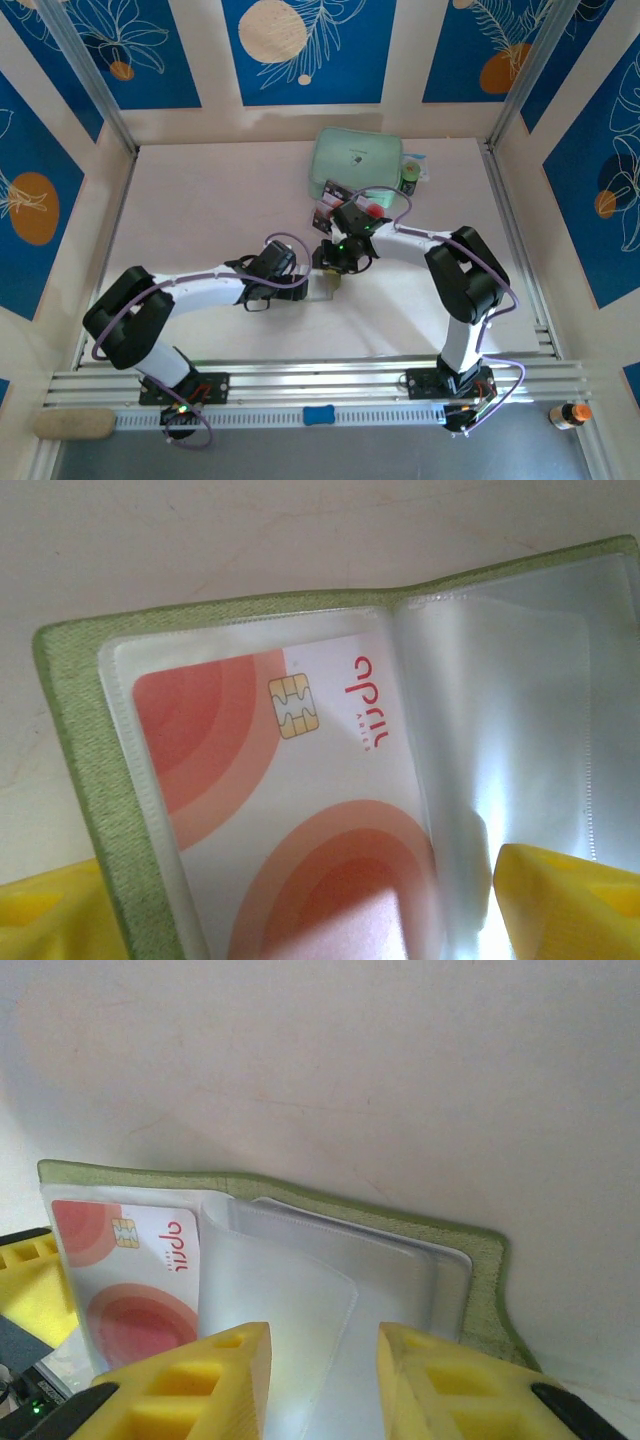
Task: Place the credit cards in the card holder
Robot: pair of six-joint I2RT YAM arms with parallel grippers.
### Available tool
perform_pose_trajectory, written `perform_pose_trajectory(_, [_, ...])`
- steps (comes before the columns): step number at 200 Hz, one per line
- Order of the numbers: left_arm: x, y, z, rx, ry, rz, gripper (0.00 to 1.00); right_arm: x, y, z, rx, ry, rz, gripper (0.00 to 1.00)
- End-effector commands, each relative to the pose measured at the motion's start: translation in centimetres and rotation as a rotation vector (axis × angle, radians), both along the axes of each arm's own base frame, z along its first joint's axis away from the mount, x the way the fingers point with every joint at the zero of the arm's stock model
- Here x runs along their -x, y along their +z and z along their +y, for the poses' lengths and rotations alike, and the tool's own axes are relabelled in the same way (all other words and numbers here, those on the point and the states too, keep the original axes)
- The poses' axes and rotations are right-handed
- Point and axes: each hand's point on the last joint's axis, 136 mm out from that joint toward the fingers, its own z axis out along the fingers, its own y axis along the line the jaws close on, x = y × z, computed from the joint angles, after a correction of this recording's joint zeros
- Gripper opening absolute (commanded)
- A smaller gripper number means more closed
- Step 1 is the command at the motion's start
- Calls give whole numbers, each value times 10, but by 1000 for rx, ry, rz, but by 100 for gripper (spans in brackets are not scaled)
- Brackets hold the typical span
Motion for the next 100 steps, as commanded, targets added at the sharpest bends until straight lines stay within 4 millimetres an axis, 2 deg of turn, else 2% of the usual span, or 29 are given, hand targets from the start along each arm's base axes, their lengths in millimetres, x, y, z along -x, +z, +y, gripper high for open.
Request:
perform_pose_trajectory(1, [5,1,2,1,0,-2,85,6,3,4,-39,-1,26,33])
perform_pose_trajectory(59, [5,1,6,-8,7,-8,86,8,-8,11,-74,-9,71,33])
perform_pose_trajectory(100, [7,-1,11,-21,19,-11,86,10,-14,12,-76,-19,91,37])
